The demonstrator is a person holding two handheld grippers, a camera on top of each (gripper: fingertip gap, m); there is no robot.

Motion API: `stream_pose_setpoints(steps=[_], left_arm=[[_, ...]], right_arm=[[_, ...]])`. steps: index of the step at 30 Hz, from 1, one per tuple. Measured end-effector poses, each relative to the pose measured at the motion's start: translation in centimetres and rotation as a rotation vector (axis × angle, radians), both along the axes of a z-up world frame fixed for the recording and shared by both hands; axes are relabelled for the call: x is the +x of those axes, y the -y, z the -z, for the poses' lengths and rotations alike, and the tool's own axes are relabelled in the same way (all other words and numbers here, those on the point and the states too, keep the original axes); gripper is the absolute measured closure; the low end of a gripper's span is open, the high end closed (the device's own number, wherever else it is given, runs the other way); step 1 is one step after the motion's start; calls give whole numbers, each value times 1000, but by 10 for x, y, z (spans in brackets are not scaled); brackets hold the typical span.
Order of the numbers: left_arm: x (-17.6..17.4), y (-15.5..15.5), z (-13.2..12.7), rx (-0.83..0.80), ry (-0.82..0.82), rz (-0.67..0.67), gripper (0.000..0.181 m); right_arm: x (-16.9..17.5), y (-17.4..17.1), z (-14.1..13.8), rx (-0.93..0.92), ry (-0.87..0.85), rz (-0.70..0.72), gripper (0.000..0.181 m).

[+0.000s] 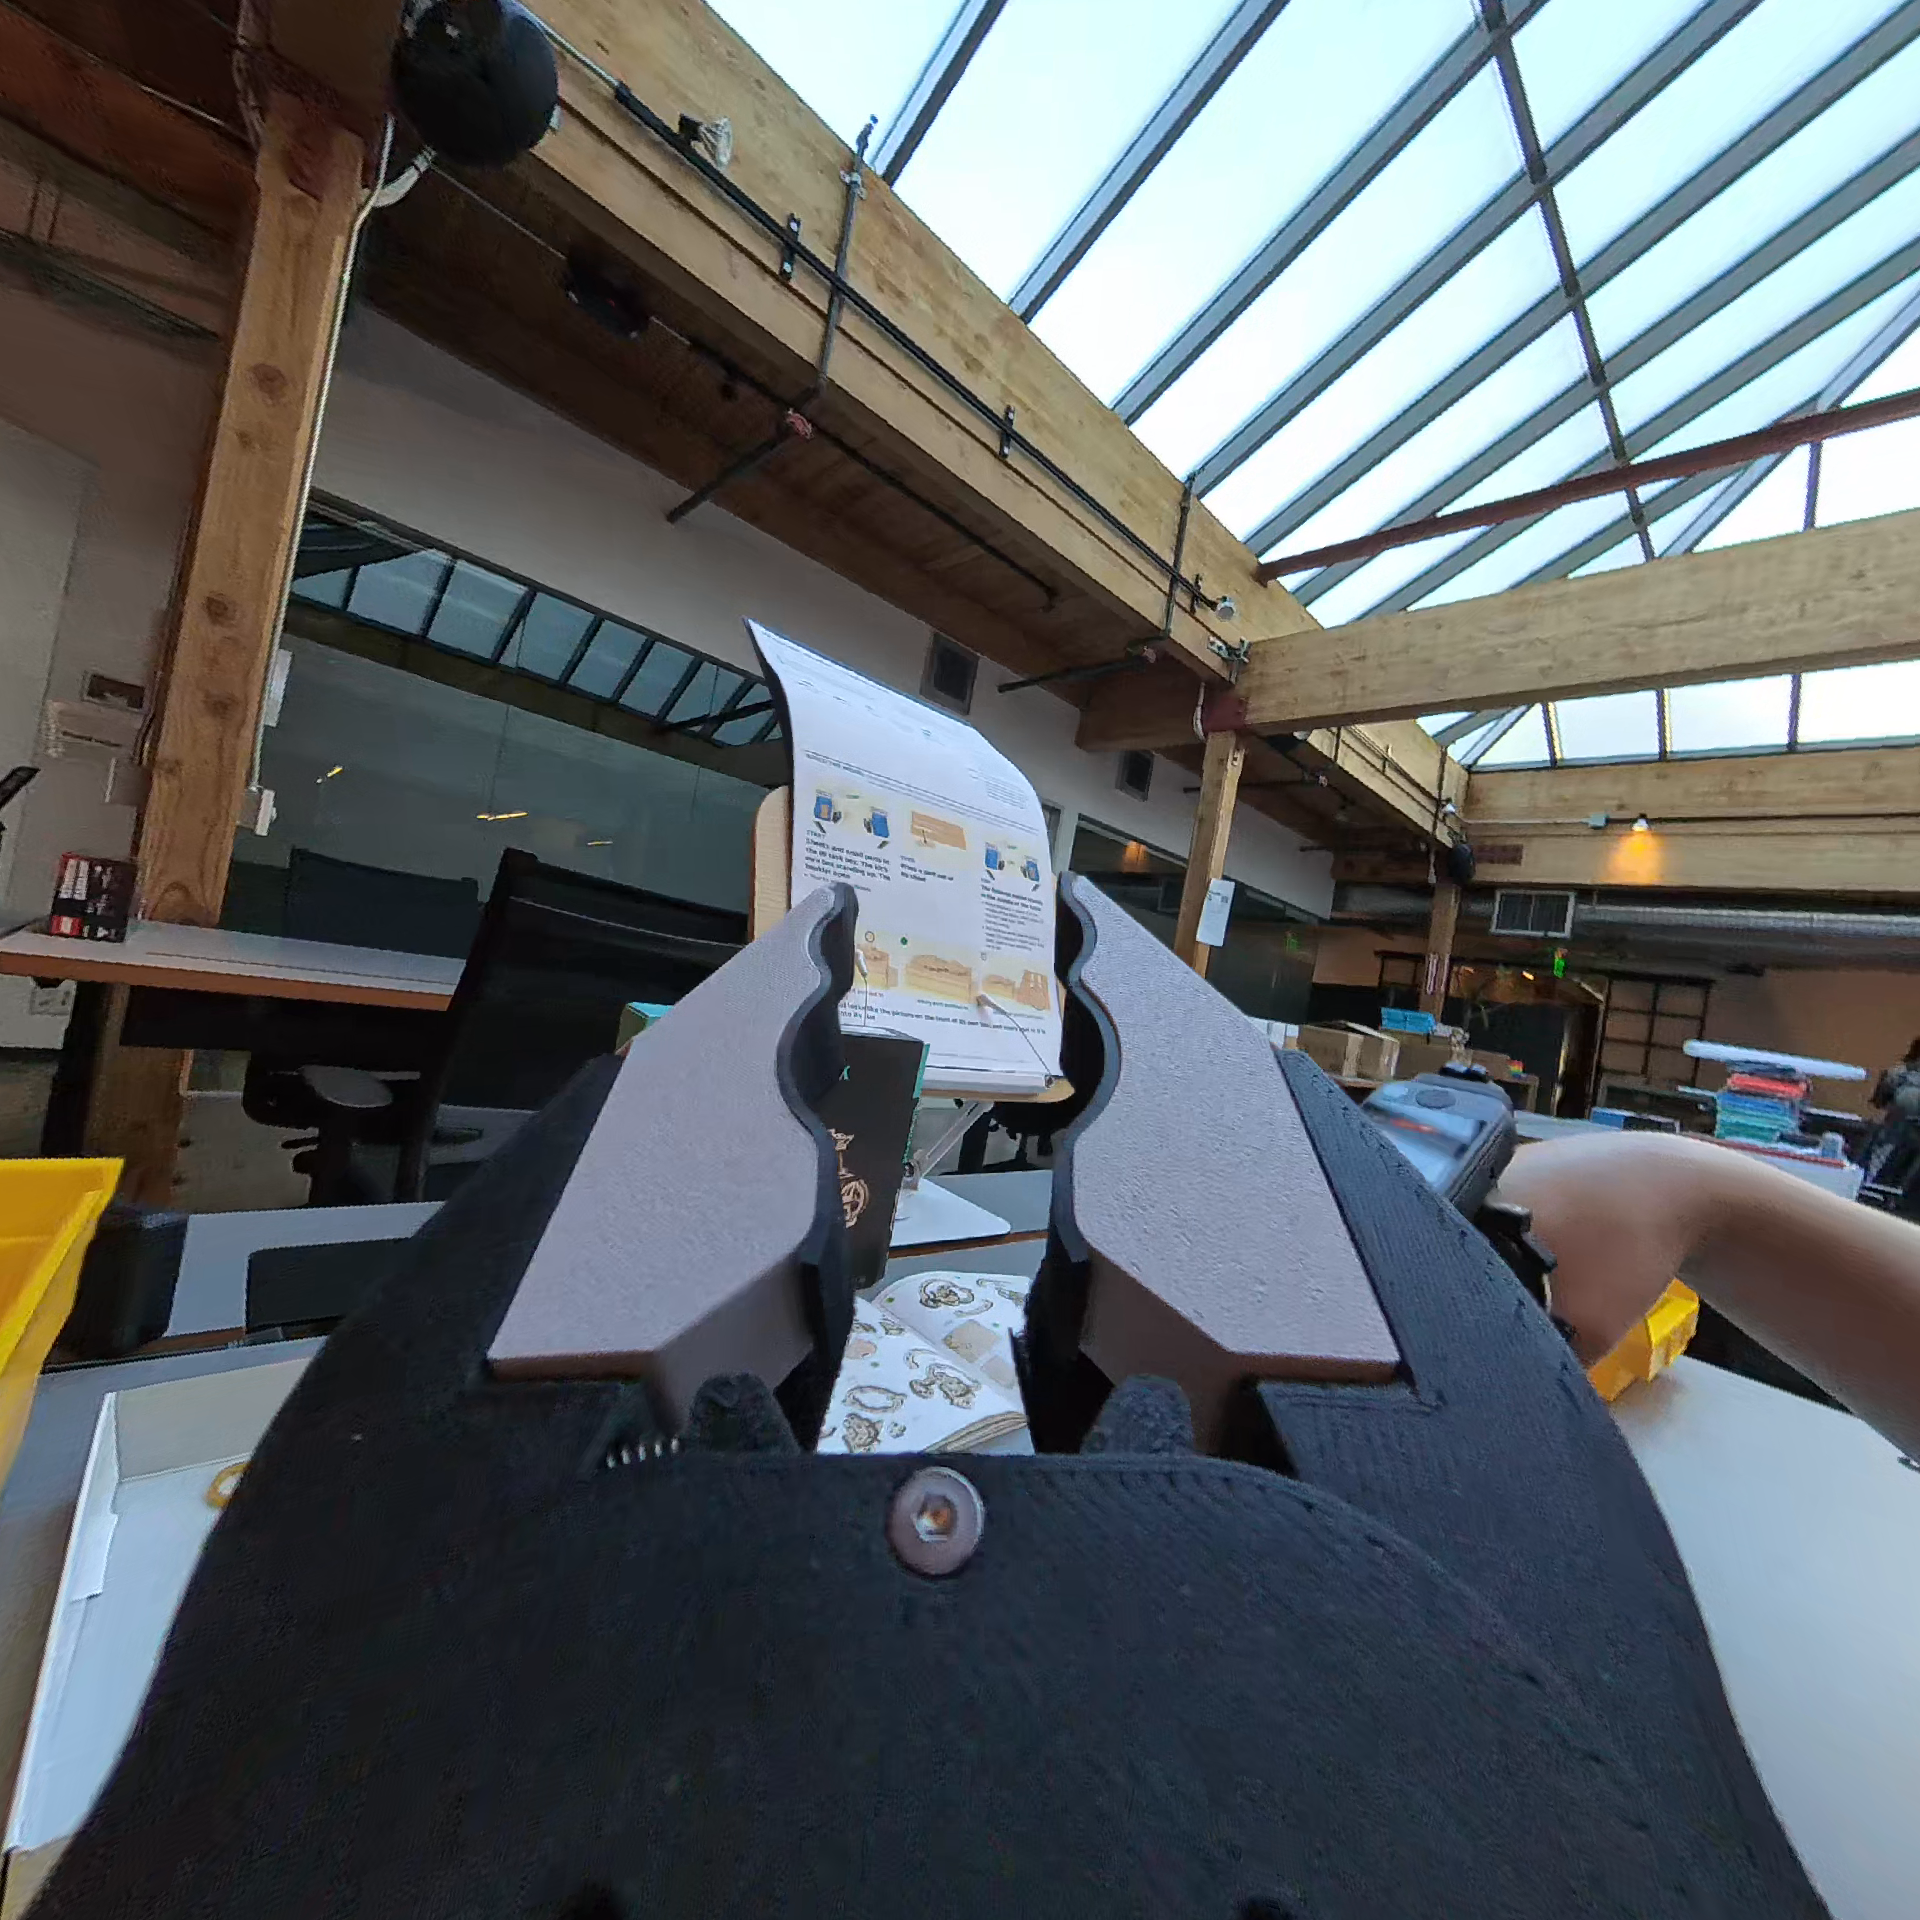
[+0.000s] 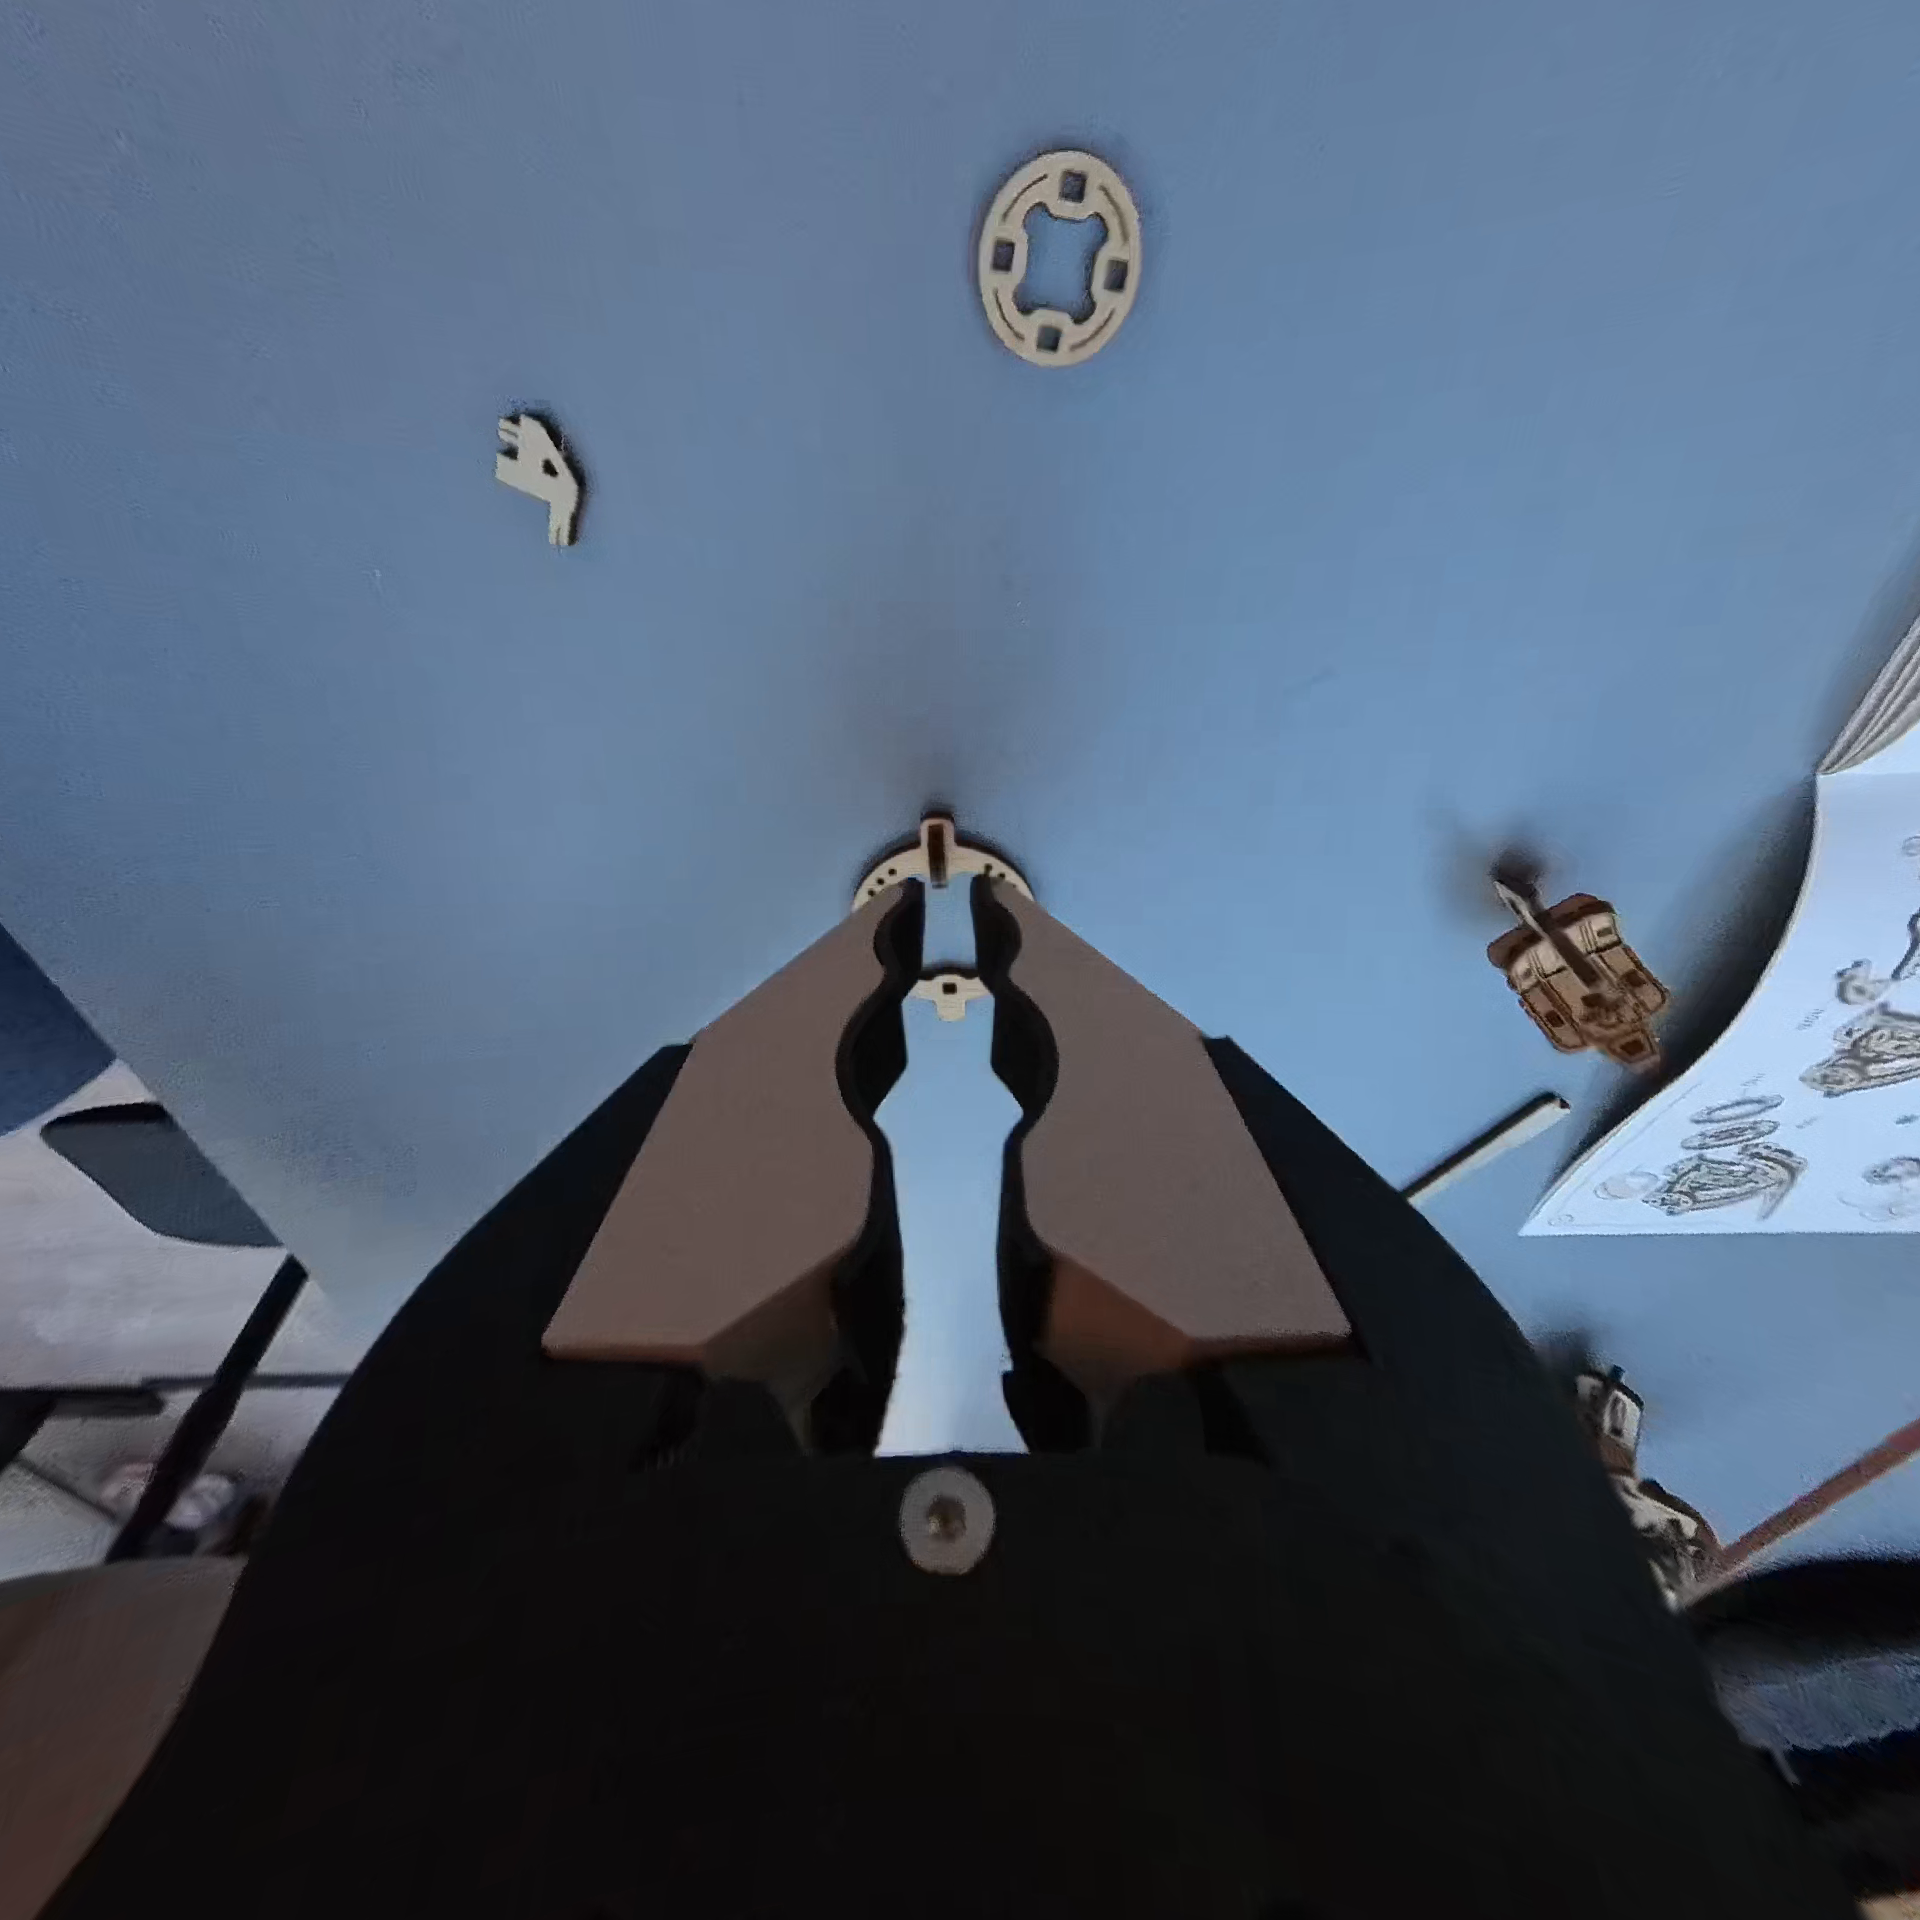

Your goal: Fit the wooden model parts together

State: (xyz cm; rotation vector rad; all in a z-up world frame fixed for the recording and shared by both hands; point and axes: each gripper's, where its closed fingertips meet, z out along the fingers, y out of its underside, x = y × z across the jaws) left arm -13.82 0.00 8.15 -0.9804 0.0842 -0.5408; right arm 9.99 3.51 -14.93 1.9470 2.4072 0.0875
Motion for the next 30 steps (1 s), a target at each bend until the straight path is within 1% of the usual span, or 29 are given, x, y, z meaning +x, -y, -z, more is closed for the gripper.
stream_pose_setpoints(steps=[1, 2, 5, 8, 10, 11, 13, 15, 16, 18, 20, 23, 26, 28, 30], left_arm=[[0, 0, 0, 1, 3, 7, 144], [0, 0, 0, -3, 5, 16, 144], [6, -4, 3, -24, 0, 58, 146], [23, -12, 13, -79, -37, 131, 147], [35, -16, 19, -106, -63, 169, 149], [40, -18, 22, -117, -76, 188, 150], [49, -21, 27, -139, -94, 227, 150], [55, -22, 30, -147, -102, 251, 150], [57, -22, 31, -146, -107, 258, 150], [59, -24, 34, -156, -125, 258, 150], [58, -27, 39, -174, -139, 246, 150], [54, -31, 42, -188, -131, 236, 151], [51, -34, 45, -205, -121, 236, 151], [49, -35, 46, -207, -120, 225, 151], [49, -35, 46, -209, -124, 221, 151]], right_arm=[[-3, -1, -4, -5, -70, 15, 165], [-7, -1, -9, -16, -160, 31, 162], [-11, -8, -25, -35, -472, 117, 163], [5, -23, -34, -49, -730, 246, 162], [13, -22, -40, -80, -915, 242, 161], [18, -20, -36, -89, -953, 234, 154], [29, -13, -18, -122, -943, 193, 139], [32, -11, -1, -126, -910, 173, 124], [33, -10, 7, -127, -875, 168, 121], [26, -6, 6, -129, -898, 131, 123], [23, -8, 10, -114, -876, 130, 130], [17, -8, 9, -116, -903, 119, 143], [9, -7, 8, -109, -912, 105, 144], [1, -15, -1, 12, -947, 48, 144], [-16, -28, -31, 169, -1072, 1, 144]])
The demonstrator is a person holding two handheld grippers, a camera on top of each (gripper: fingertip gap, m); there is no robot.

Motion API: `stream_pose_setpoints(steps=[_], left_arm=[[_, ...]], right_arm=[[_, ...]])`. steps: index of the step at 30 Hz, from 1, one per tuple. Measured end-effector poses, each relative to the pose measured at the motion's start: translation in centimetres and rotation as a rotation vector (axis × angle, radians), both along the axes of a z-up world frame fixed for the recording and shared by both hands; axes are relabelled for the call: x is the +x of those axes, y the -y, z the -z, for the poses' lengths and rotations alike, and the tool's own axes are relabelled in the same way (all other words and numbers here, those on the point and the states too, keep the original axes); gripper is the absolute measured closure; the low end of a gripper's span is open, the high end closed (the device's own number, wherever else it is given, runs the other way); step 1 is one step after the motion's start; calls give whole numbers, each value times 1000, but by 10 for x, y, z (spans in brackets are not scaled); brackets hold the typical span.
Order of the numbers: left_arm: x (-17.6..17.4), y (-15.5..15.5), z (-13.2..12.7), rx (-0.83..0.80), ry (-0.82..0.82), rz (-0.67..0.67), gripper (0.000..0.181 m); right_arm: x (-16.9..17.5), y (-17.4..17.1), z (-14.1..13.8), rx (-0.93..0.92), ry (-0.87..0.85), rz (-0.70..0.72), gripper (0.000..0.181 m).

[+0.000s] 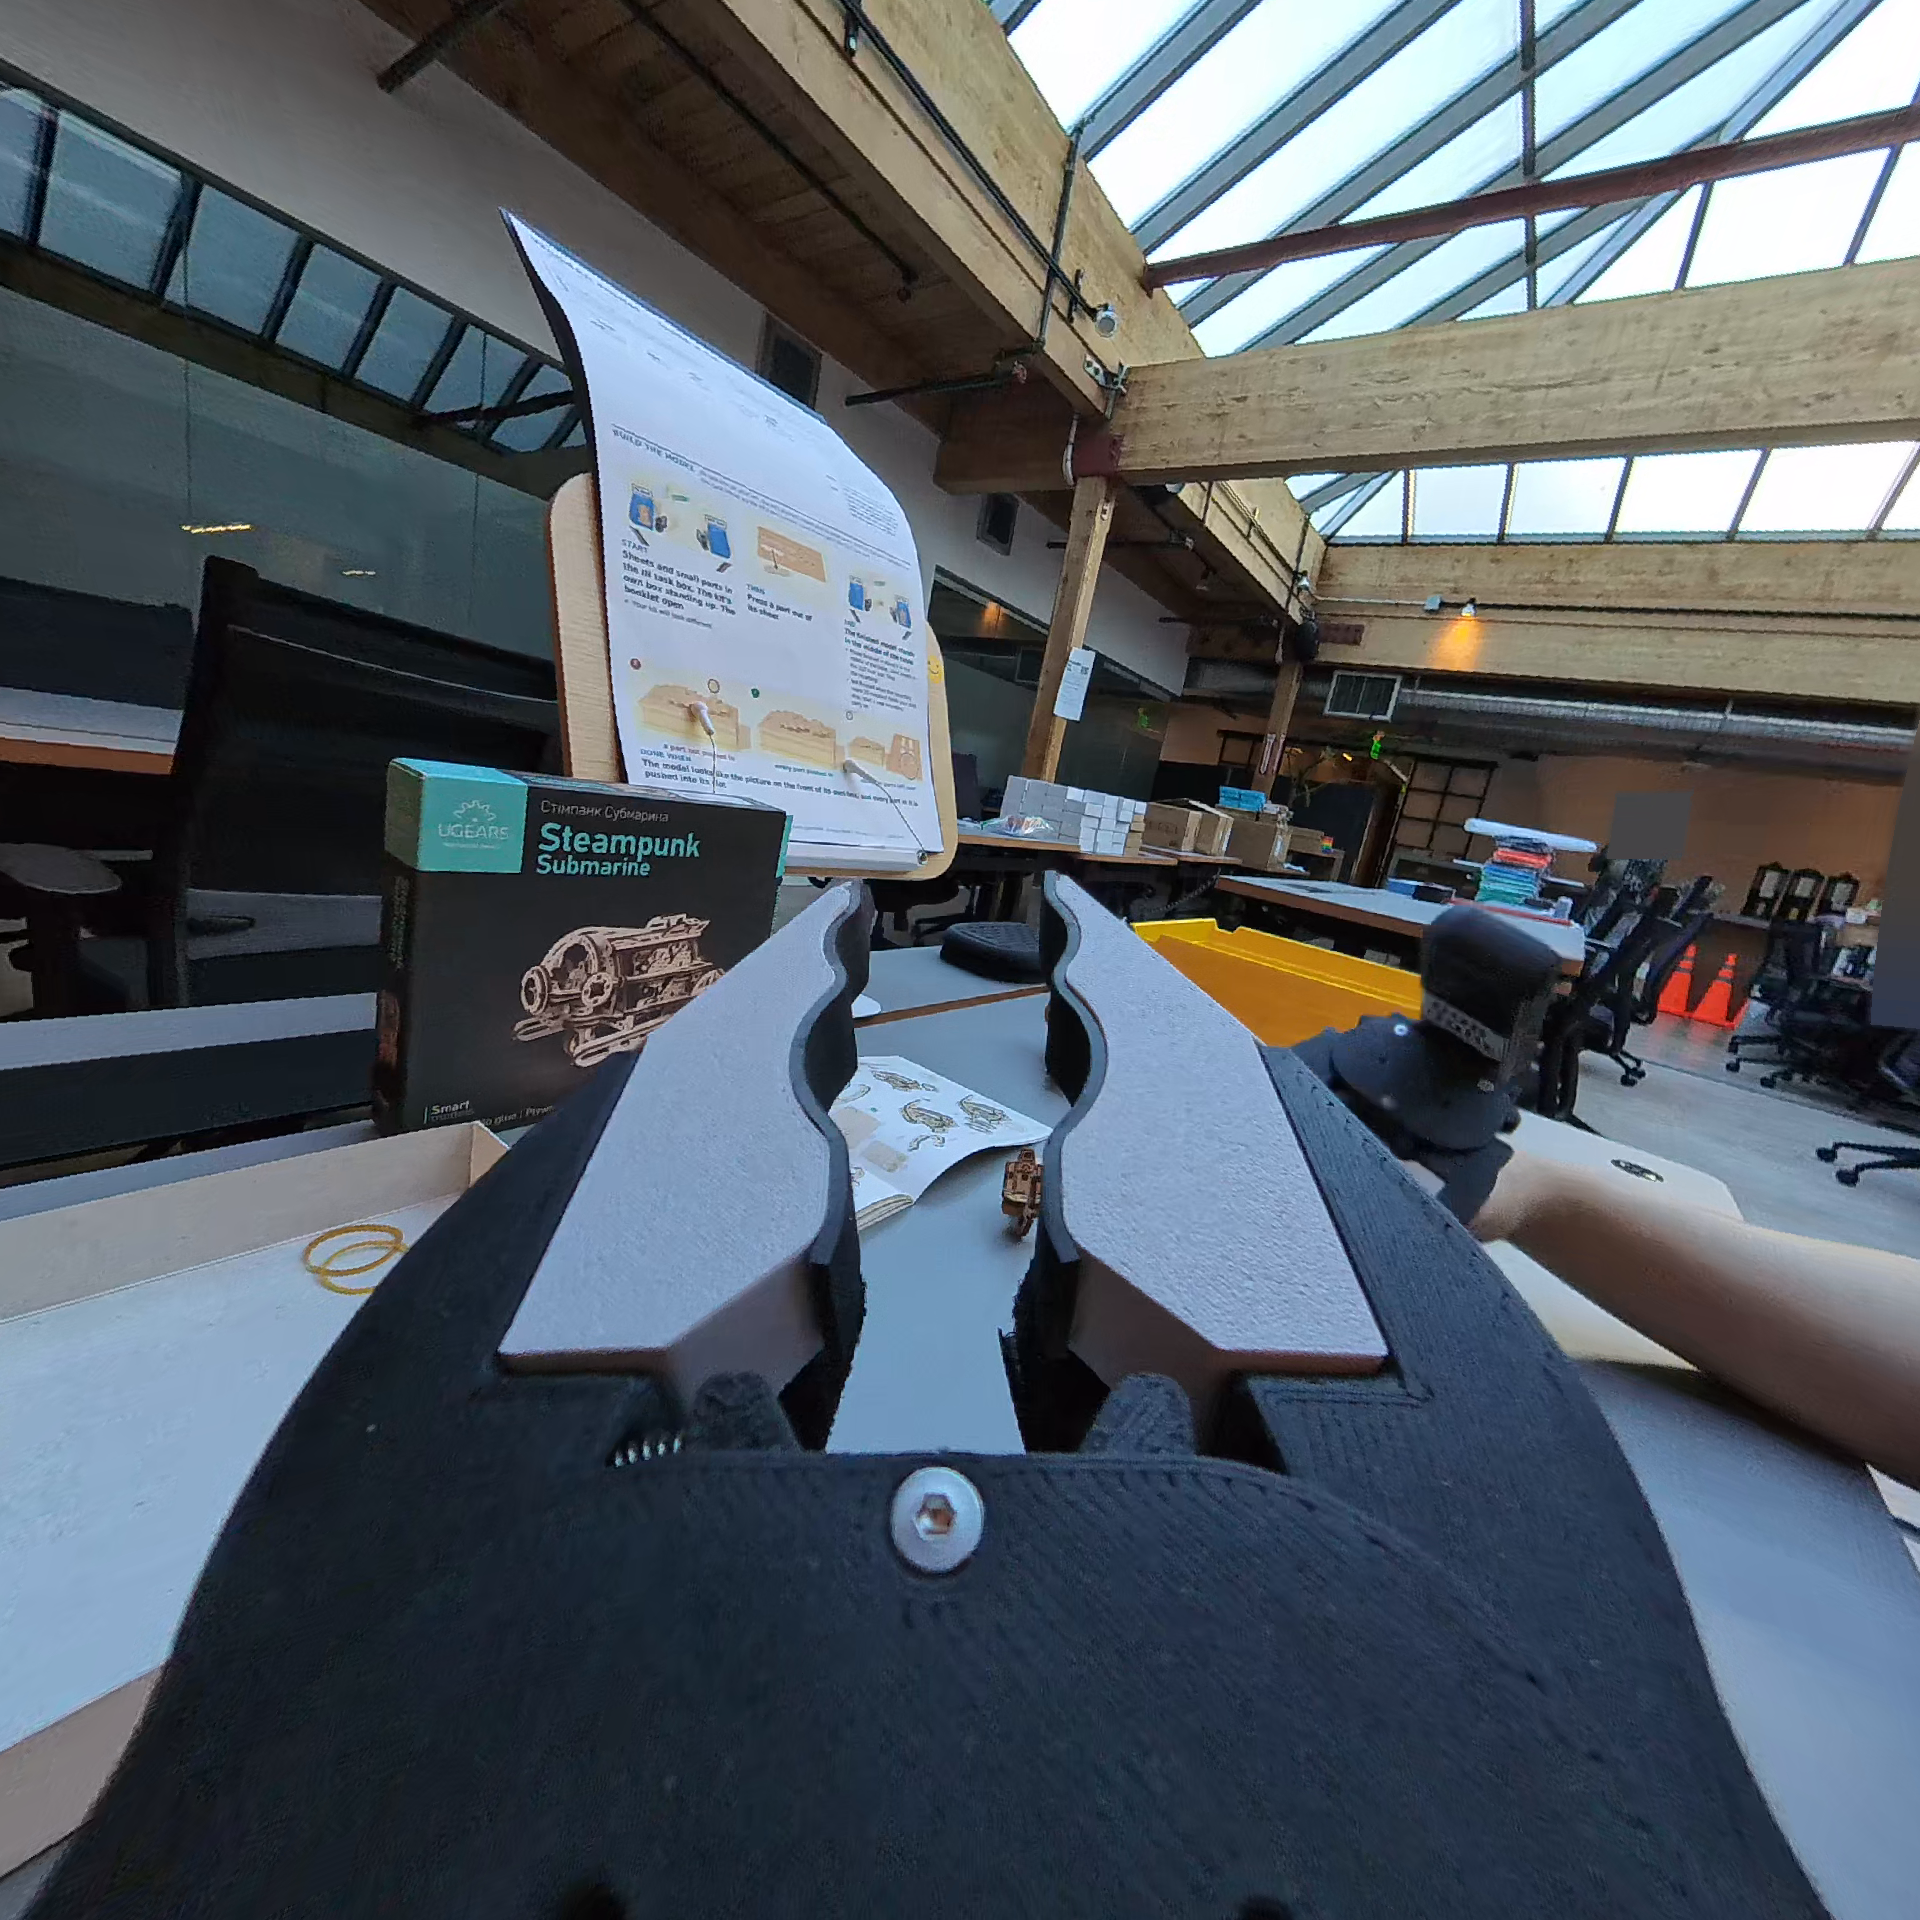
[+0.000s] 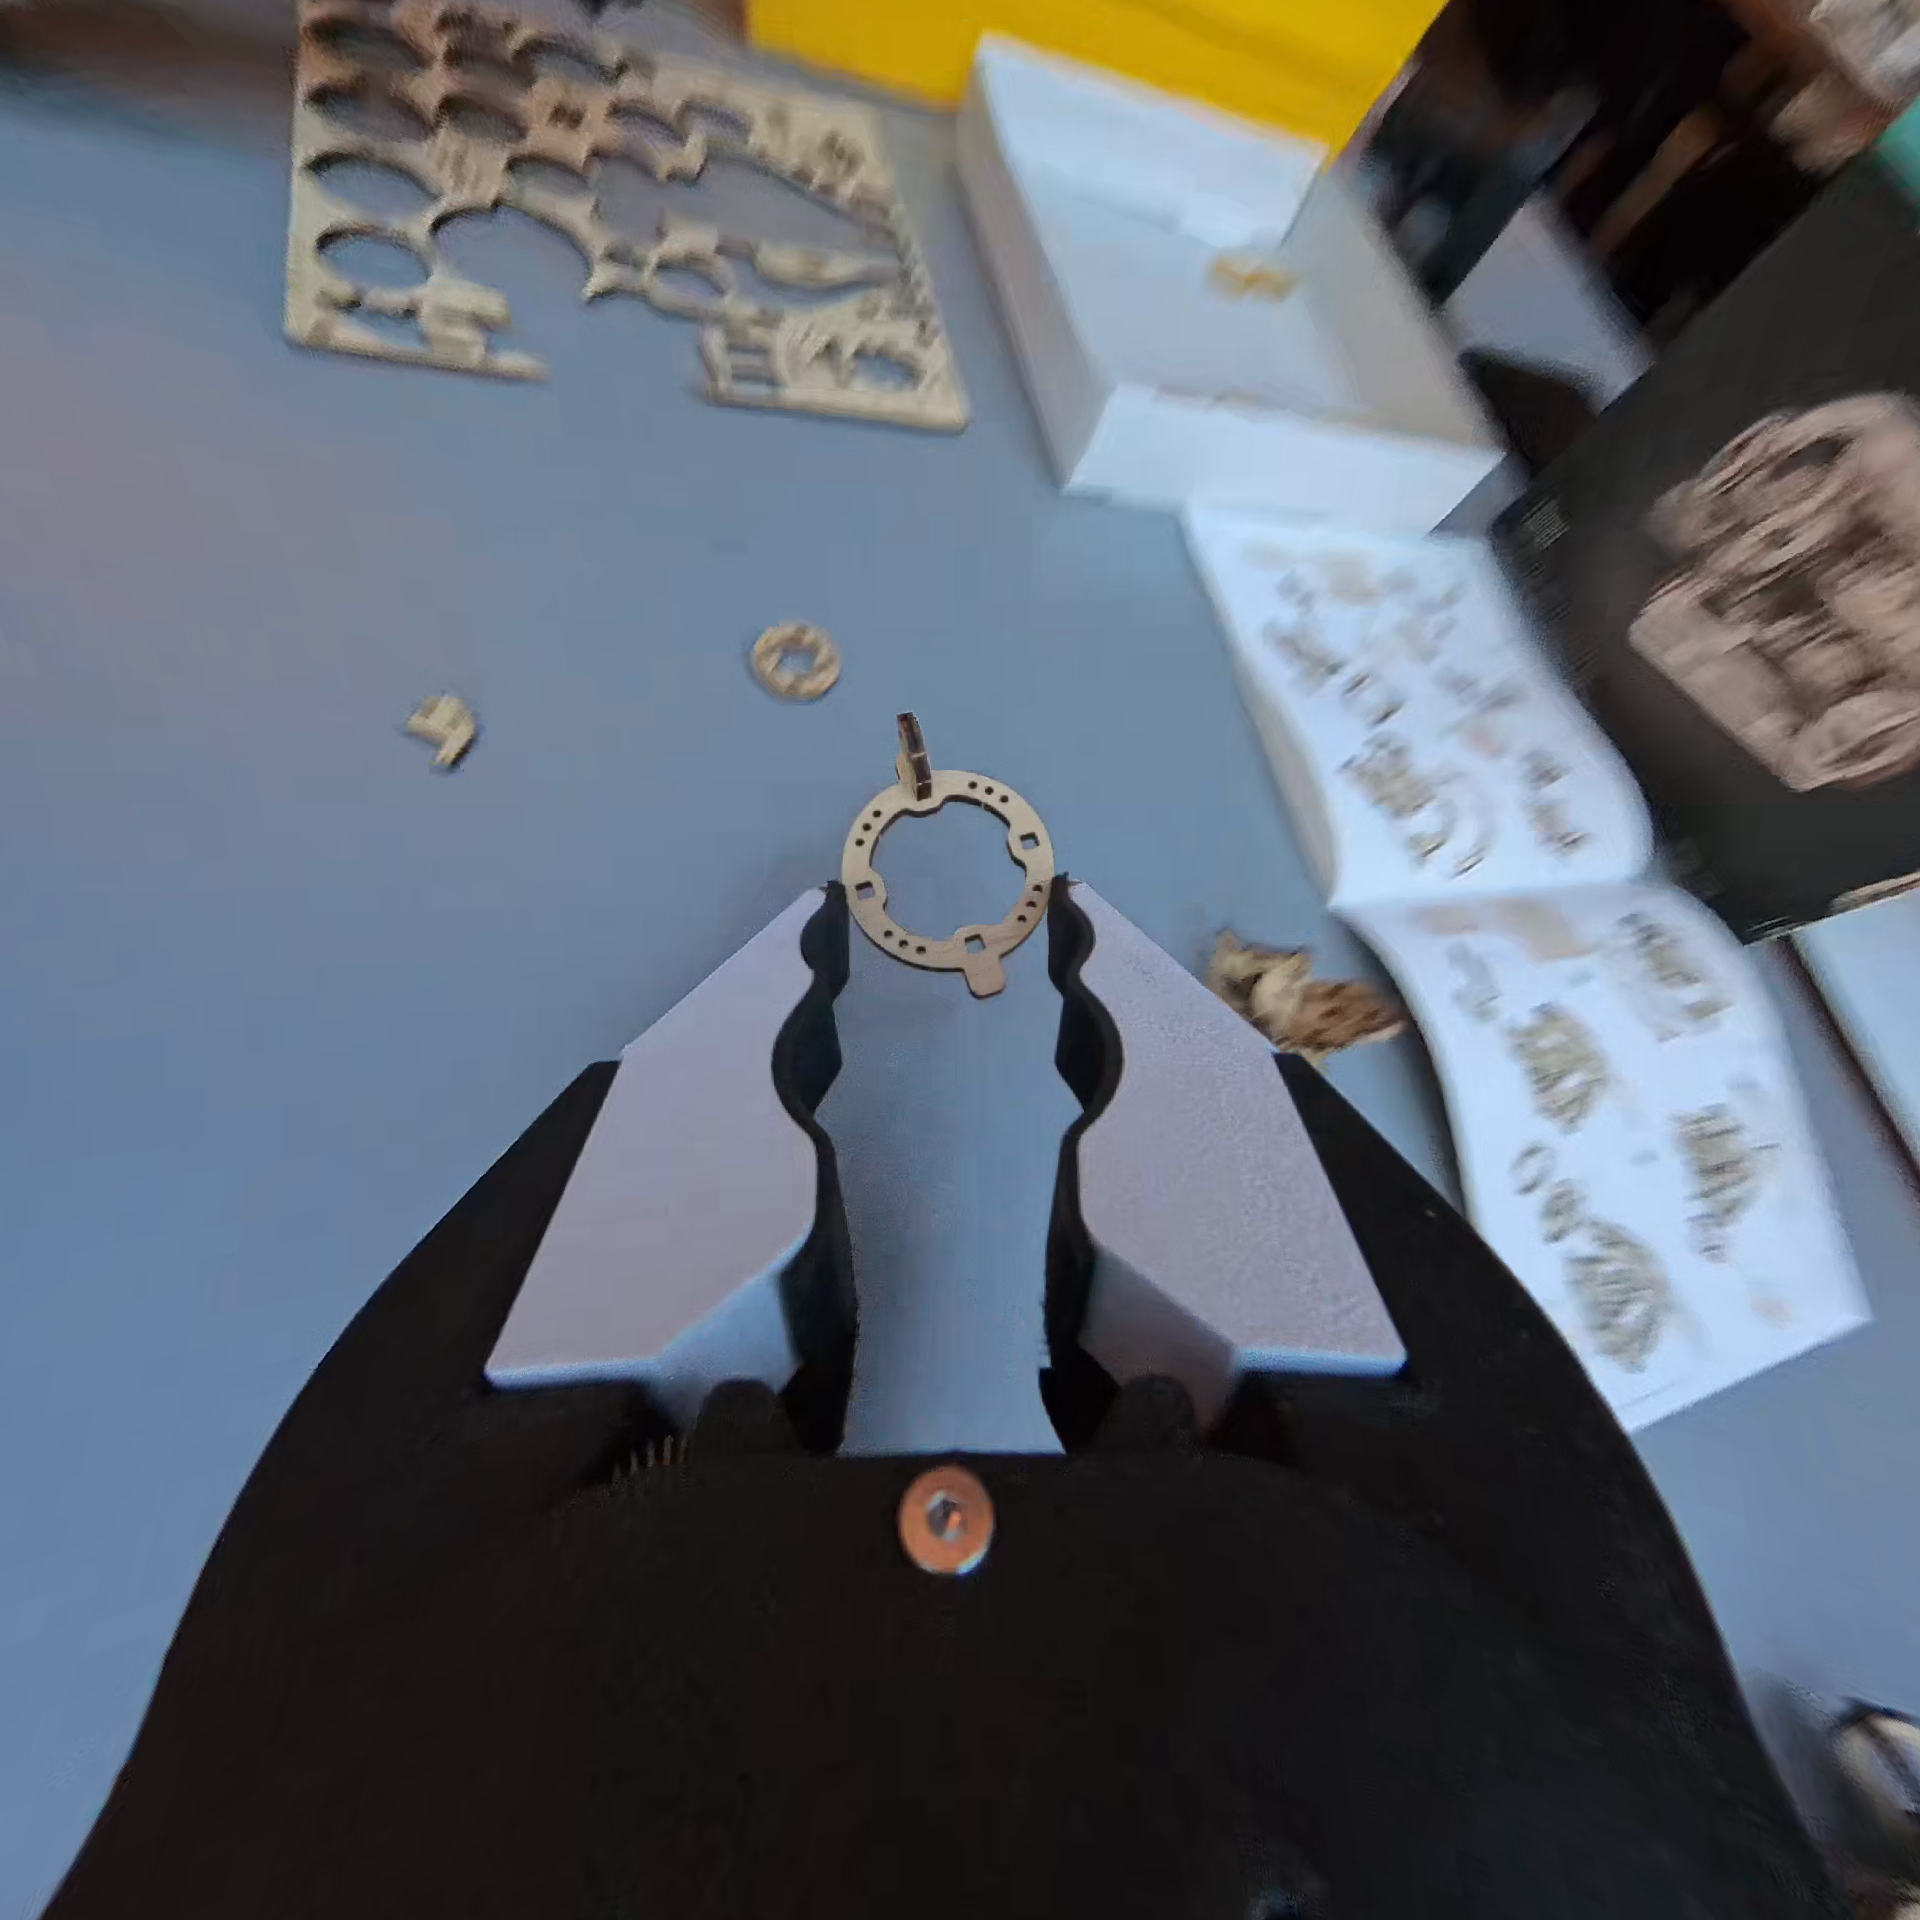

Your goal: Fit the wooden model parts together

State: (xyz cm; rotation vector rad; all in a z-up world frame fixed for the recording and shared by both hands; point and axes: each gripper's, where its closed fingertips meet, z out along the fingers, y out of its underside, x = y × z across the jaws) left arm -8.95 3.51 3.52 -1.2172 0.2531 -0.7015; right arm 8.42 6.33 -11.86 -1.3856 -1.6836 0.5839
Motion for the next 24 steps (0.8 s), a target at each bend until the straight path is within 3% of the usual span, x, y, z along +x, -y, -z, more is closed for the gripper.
stream_pose_setpoints(steps=[3, 5, 9, 14, 24], left_arm=[[-1, 1, -1, 4, -2, -6, 151], [-2, 0, 0, 1, -5, -12, 151], [-2, -4, 6, -20, -11, -14, 151], [-4, -5, 6, -23, -8, -17, 151], [-5, -1, 0, -7, -1, -13, 150]], right_arm=[[-18, -29, -43, 257, -99, 85, 144], [-25, -53, -59, 422, -75, 136, 144], [-47, -84, -77, 518, -64, 154, 144], [-50, -94, -72, 567, -27, 154, 144], [-22, -90, -65, 515, -91, 180, 143]])
